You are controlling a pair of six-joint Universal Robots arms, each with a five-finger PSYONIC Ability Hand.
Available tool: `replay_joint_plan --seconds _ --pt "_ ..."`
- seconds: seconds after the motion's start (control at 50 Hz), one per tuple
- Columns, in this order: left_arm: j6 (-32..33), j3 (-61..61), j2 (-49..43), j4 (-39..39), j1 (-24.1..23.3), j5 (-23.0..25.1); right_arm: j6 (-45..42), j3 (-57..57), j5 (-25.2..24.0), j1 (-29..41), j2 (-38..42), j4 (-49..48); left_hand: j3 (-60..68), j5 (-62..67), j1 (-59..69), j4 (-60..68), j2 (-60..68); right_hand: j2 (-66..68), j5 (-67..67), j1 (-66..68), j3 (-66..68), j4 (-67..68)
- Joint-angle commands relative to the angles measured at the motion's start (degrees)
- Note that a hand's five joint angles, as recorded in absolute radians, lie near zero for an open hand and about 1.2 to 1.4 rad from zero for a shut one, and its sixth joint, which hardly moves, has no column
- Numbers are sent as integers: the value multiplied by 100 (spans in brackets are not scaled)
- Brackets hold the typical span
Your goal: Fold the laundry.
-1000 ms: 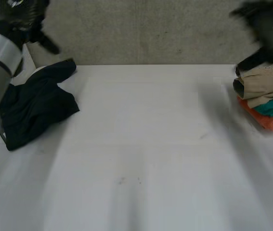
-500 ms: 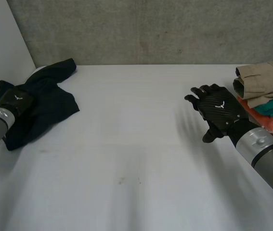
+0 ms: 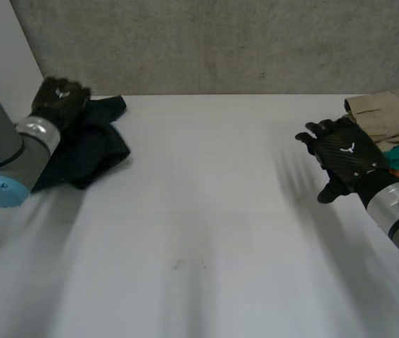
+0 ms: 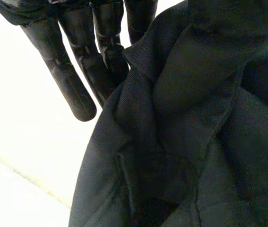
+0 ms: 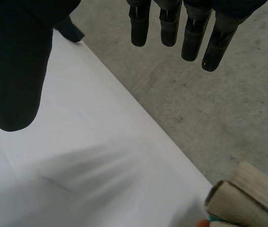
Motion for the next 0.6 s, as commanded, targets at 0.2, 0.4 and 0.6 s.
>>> replay_joint_plan --seconds 0.2,0.4,0.6 --pt "-2661 -165 -22 218 -3191 -712 91 -231 769 -130 -154 -2 -4887 -4719 -4246 -4929 -4856 -258 -346 -125 -209 -339" --pt "-2592 -400 459 183 -2878 -765 372 -196 814 -77 -172 436 -5779 -5611 -5138 -5821 -5748 -258 -346 -125 -209 -339" --pt "-1443 -1209 1067 -220 -1436 -695 548 -302 366 273 -242 2238 -5645 -5476 -5003 -5686 -5614 -258 -346 -125 -209 -339"
